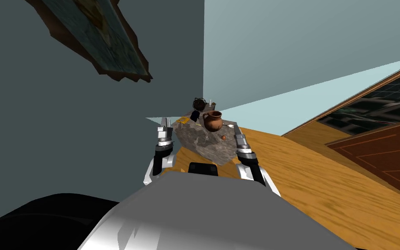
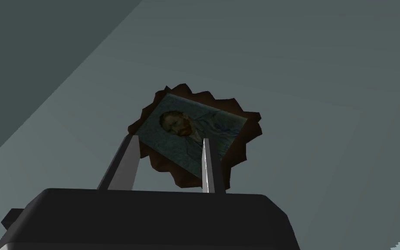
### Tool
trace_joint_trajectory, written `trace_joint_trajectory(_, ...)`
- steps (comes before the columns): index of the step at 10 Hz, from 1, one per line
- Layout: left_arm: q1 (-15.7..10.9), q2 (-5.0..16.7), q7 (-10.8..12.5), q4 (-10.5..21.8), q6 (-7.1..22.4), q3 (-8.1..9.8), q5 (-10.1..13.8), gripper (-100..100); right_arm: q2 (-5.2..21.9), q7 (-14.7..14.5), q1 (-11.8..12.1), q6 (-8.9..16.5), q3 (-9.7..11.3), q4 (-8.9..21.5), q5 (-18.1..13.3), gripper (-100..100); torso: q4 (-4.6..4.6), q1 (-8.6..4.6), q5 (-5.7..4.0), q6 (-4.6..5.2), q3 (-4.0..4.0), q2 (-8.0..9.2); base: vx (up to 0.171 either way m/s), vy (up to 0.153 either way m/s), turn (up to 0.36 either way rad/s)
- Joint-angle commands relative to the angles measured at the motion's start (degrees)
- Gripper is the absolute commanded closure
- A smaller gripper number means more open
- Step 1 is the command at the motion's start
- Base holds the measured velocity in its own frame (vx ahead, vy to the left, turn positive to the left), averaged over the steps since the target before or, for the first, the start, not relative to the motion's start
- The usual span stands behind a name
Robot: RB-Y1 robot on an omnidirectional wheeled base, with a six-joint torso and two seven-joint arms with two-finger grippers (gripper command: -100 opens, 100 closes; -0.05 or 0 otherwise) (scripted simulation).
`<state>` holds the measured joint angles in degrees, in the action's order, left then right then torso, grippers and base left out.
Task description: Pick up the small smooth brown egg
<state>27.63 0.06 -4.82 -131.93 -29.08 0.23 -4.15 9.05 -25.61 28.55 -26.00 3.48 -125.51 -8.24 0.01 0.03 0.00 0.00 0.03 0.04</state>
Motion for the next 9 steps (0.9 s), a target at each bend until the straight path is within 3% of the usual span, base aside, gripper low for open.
trace_joint_trajectory(1,0.00,0.00,0.00,0.00,0.00,0.00,0.00,0,0.21,-2.86,0.01,0.41,0.25,0.67,-0.04,-100,0.00,0.00,0.00,0.00,0.00,0.00,-0.012,0.006,-0.061)
trace_joint_trajectory(7,0.00,0.00,0.00,0.00,0.00,0.00,0.00,0,1.53,-11.89,-1.00,3.00,1.73,5.00,0.00,-100,-0.01,0.02,0.01,-0.02,-0.02,-0.04,-0.006,0.006,-0.084)
trace_joint_trajectory(9,0.00,0.00,0.00,0.00,0.00,0.00,0.00,0,1.53,-13.95,-1.00,3.00,1.73,5.00,0.00,-100,0.00,0.03,0.01,-0.02,-0.02,-0.04,-0.004,0.008,-0.022)
